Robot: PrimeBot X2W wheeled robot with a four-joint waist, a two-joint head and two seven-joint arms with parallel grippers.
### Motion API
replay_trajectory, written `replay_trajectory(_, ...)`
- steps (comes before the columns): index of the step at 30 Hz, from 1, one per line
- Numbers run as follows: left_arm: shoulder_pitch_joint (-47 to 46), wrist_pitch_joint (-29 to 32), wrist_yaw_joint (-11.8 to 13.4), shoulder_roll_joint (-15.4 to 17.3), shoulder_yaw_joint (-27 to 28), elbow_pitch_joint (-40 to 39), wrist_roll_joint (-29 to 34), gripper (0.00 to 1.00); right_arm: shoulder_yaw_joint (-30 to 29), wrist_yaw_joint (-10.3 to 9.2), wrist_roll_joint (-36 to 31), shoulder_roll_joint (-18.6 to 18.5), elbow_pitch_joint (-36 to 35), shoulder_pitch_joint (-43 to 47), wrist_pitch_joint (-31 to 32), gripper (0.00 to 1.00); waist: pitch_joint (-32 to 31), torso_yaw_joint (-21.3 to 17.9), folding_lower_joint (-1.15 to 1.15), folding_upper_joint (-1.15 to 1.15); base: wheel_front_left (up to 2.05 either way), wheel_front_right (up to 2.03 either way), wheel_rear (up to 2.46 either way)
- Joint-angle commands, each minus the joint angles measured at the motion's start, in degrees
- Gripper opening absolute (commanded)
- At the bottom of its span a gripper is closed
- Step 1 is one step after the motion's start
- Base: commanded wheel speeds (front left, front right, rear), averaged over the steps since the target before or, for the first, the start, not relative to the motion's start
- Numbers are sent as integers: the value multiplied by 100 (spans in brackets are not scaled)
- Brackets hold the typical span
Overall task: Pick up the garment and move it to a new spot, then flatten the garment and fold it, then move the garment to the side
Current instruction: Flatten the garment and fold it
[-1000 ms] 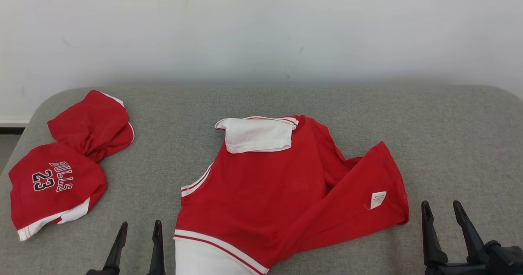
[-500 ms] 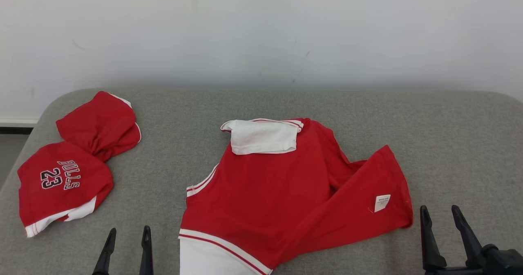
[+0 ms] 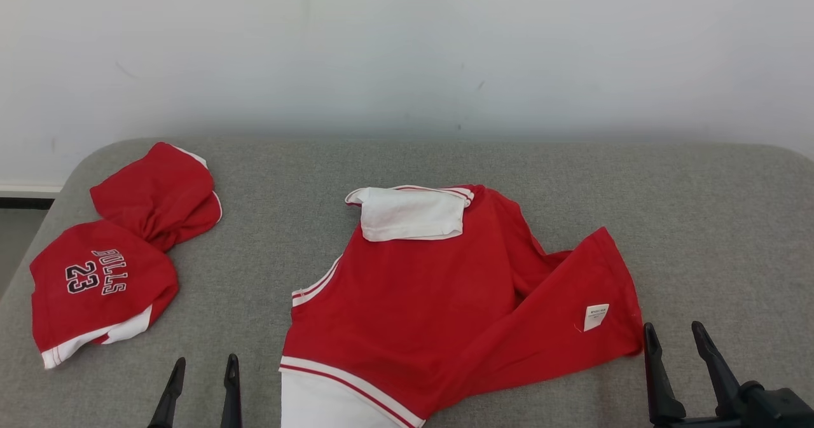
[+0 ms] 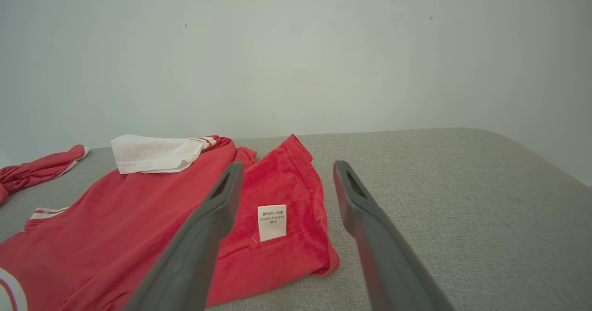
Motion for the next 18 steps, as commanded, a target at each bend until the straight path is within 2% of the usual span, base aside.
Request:
replay_trajectory(1,74,-18,-13,8,-4,17,-6,100,7,-14,-38,-27,-18,29,-2,100,-3,-1,0,0,0,0,0)
replay_trajectory(11,106,-18,-43,30,-67,101,-69,100,62,-14,29,-64,-24,10,-2,100,-35,13,0,0,0,0,0)
replay_trajectory(18,216,77,-90,220,-640,451,-49,100,232,-14,59,-401,214,-227,33,100,16,11,0,0,0,0,0)
